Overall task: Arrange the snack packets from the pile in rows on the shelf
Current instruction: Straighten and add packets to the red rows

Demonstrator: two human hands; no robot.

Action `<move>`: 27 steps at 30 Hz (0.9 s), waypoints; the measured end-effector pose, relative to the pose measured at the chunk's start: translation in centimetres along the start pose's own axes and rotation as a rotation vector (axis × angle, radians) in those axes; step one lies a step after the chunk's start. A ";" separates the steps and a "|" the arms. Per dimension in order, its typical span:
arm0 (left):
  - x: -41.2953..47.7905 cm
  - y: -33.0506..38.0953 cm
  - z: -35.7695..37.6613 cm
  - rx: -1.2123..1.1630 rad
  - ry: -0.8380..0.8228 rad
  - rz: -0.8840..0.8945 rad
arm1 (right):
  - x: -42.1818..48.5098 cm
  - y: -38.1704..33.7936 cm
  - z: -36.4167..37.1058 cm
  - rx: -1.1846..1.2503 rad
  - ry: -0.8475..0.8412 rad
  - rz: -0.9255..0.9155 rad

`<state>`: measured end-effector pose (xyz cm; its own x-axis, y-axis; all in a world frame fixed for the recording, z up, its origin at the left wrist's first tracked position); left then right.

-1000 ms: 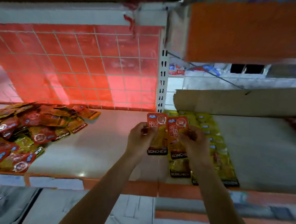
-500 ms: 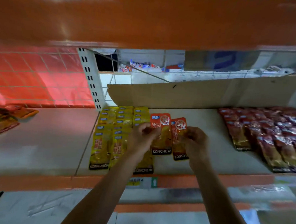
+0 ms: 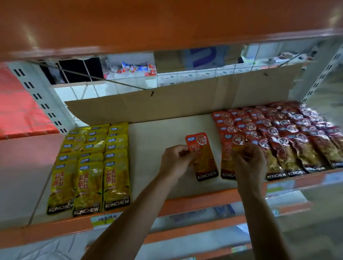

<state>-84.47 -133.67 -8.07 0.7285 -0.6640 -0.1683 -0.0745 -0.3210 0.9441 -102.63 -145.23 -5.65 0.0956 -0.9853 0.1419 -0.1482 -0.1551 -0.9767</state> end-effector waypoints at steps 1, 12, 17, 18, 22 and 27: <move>0.4 0.0 0.9 0.035 -0.002 0.016 | 0.4 0.2 -0.8 0.003 0.029 -0.002; 1.6 2.3 8.1 0.245 0.002 0.077 | 3.6 2.1 -4.8 0.032 0.077 0.075; 2.3 2.7 9.4 0.292 0.027 0.069 | 4.2 2.4 -5.3 0.058 0.087 0.076; 2.4 2.8 9.6 0.298 0.026 0.068 | 4.3 2.3 -5.4 0.055 0.084 0.072; 2.7 3.0 10.5 0.344 0.027 0.062 | 4.9 1.8 -5.9 0.033 0.089 0.050; 3.1 3.1 11.0 0.351 0.053 0.038 | 5.2 1.7 -5.8 0.005 0.053 0.039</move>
<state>-89.94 -144.19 -8.76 0.7545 -0.6468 -0.1107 -0.3253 -0.5152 0.7929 -108.13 -151.01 -5.60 0.0373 -0.9931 0.1115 -0.1461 -0.1158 -0.9825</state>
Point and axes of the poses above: each hand's wrist, its own x-axis towards the middle knuckle, its own z-axis out of the palm, y = z × x, the point moved 6 cm from there along x, towards the middle knuckle, and after that the axes turned 5 degrees about x, right-handed, at the moved point
